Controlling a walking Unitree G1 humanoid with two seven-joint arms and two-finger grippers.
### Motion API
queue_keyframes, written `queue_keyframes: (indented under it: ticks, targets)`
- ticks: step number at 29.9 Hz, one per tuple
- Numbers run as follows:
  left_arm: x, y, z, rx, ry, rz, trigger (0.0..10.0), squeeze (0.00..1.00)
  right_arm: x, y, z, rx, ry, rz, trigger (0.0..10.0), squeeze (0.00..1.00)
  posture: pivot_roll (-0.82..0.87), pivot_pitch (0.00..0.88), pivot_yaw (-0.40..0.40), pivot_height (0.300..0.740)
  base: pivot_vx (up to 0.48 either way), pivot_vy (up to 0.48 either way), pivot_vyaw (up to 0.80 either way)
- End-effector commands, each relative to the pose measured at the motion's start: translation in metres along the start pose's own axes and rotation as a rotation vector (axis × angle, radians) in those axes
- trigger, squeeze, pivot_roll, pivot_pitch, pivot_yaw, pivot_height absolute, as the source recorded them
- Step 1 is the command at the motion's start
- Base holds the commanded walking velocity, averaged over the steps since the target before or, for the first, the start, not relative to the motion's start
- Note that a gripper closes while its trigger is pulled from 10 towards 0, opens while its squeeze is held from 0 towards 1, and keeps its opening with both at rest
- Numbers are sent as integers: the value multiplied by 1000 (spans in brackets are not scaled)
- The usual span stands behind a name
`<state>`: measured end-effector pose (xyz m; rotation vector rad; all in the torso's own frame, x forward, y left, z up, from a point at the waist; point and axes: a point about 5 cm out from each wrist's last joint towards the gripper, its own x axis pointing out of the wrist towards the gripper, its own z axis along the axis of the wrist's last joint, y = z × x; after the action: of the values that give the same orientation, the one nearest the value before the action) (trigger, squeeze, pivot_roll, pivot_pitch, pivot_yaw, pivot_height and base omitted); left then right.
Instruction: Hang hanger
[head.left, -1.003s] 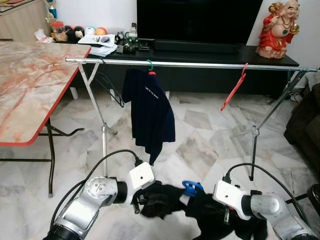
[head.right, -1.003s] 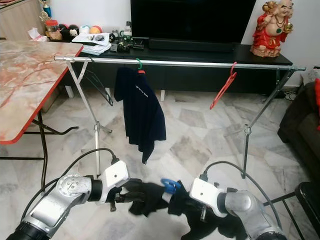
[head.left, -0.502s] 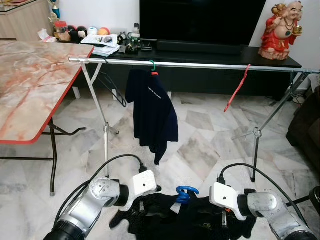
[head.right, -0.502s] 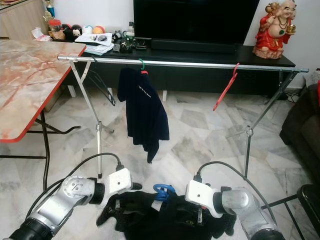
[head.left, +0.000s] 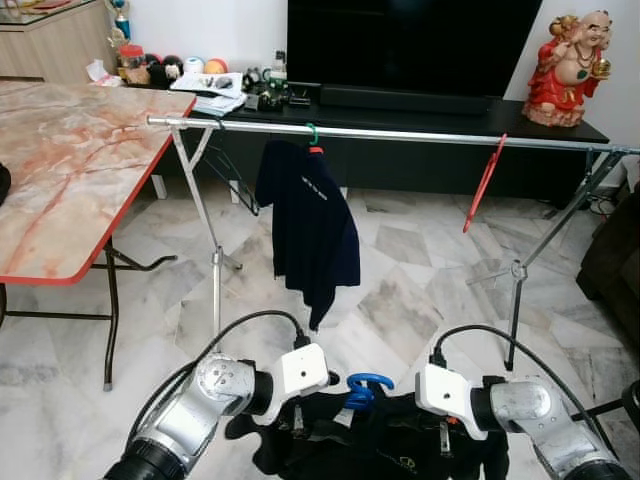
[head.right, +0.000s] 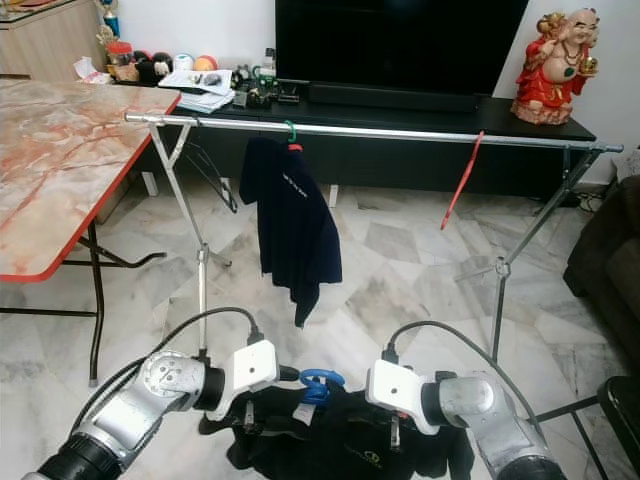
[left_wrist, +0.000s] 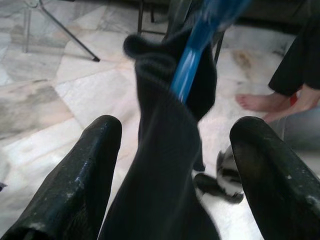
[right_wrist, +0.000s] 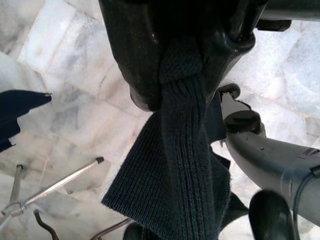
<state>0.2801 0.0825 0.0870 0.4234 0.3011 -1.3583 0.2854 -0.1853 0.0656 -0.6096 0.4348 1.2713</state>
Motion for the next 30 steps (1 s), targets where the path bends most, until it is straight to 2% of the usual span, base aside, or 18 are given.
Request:
queue_keyframes:
  ticks: [1, 4, 5, 6, 7, 8, 30]
  targets:
    - [1, 2, 2, -16, -13, -6, 10000, 0, -3, -7, 12, -28, -57, -24, 0, 0, -12, 0, -51, 740, 0, 0, 0]
    - [3, 1, 2, -17, -10, -4, 10000, 0, -3, -7, 15, -24, -76, -25, 0, 0, -12, 0, -51, 740, 0, 0, 0]
    - [3, 2, 2, -19, -12, -3, 9490, 0, -3, -7, 15, -23, -77, -25, 0, 0, -12, 4, -55, 740, 0, 0, 0]
    - [3, 2, 3, -21, -13, -3, 9490, 0, -3, -8, 15, -23, -78, -24, 0, 0, -12, 4, -55, 740, 0, 0, 0]
    - [3, 2, 3, -24, -15, -4, 3412, 0, -3, -8, 16, -24, -80, -24, 0, 0, -11, 7, -56, 740, 0, 0, 0]
    - [3, 1, 3, -31, -19, -9, 0, 0, -3, -8, 17, -25, -83, -23, 0, 0, -12, 10, -56, 740, 0, 0, 0]
    - [3, 0, 4, -43, -23, -6, 0, 0, 0, -10, 21, -14, -106, -43, 0, 0, -6, 34, -55, 740, 0, 0, 0]
